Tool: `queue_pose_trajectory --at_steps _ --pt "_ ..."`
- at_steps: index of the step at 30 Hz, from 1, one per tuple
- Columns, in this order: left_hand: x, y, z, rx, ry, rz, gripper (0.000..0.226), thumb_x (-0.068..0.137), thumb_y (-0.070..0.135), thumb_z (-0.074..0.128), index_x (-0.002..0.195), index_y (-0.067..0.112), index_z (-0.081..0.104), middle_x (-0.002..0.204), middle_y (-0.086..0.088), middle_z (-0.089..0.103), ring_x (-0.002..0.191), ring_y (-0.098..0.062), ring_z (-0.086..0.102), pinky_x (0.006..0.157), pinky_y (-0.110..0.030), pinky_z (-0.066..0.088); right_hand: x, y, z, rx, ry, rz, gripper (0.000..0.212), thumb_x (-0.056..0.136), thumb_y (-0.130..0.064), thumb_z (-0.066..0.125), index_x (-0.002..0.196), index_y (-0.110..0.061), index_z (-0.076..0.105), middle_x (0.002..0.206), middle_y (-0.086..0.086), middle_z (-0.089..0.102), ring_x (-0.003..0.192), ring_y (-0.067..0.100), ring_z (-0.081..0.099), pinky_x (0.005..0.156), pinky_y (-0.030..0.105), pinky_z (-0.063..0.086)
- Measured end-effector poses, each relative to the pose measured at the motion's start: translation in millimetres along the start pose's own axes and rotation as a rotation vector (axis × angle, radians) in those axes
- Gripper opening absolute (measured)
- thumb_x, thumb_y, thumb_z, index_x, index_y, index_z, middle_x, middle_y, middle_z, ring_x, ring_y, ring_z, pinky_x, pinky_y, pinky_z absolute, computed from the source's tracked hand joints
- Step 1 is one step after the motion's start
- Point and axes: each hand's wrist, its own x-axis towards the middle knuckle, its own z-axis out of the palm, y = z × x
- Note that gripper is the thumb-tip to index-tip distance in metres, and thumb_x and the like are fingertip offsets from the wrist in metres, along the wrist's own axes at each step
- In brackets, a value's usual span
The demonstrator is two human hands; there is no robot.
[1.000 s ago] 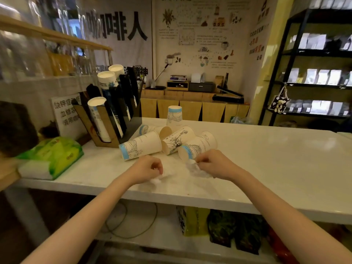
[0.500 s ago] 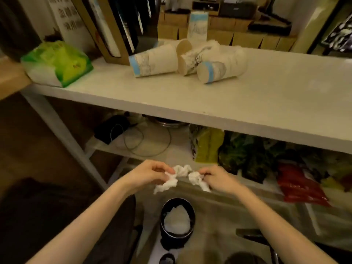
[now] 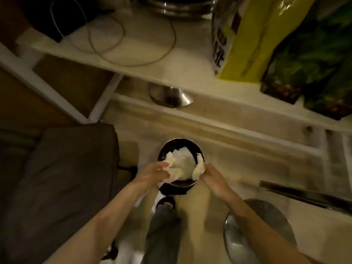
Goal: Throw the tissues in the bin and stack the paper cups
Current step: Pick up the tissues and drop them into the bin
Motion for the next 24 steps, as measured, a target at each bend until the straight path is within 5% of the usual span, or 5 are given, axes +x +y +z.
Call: queue_pose_trajectory --at_steps 6,12,17,20,24 --pt "107.3 -49.1 4.0 -0.175 0.069 -0.087 0.041 0.086 0.002 0.055 0.126 0.003 0.049 0.136 -0.013 0.043 0.119 -0.028 0.049 0.097 -0.034 0.041 88.9 39.9 44.0 0.12 -0.091 0.099 0.04 0.089 -0.017 0.052 0.128 -0.012 0.046 0.122 0.003 0.052 0.115 0.028 0.052 0.101 0.04 0.043" --pt "132.3 -59.1 20.9 -0.128 0.014 -0.168 0.049 0.088 0.002 0.051 0.135 0.01 0.04 0.139 -0.014 0.04 0.129 -0.031 0.04 0.094 -0.03 0.039 121.5 60.6 59.3 0.248 -0.168 0.246 0.063 0.086 -0.007 0.053 0.143 -0.015 0.026 0.14 0.011 0.041 0.126 0.033 0.044 0.104 0.038 0.041" --pt "100.6 -34.7 16.3 0.006 -0.004 -0.202 0.043 0.088 0.008 0.05 0.131 0.012 0.045 0.141 -0.014 0.041 0.131 -0.029 0.039 0.108 -0.04 0.035 97.0 37.4 37.8 0.32 -0.12 0.231 0.055 0.084 0.0 0.053 0.135 -0.007 0.035 0.094 0.005 0.055 0.096 0.032 0.058 0.076 0.032 0.048" --pt "62.7 3.8 15.0 0.11 -0.014 -0.189 0.04 0.089 0.011 0.05 0.129 0.014 0.047 0.134 -0.013 0.045 0.126 -0.028 0.043 0.102 -0.036 0.039 64.5 2.8 14.2 0.295 -0.084 0.142 0.051 0.084 0.001 0.051 0.133 -0.006 0.038 0.09 0.008 0.057 0.087 0.03 0.058 0.067 0.027 0.048" --pt "-0.3 62.0 14.9 0.183 -0.065 -0.071 0.041 0.089 0.011 0.052 0.129 0.006 0.048 0.112 -0.012 0.052 0.092 -0.018 0.054 0.071 -0.023 0.043 2.7 -54.0 -23.0 0.232 -0.032 -0.015 0.044 0.087 0.002 0.047 0.13 -0.006 0.042 0.102 0.012 0.054 0.071 0.018 0.058 0.047 0.011 0.045"
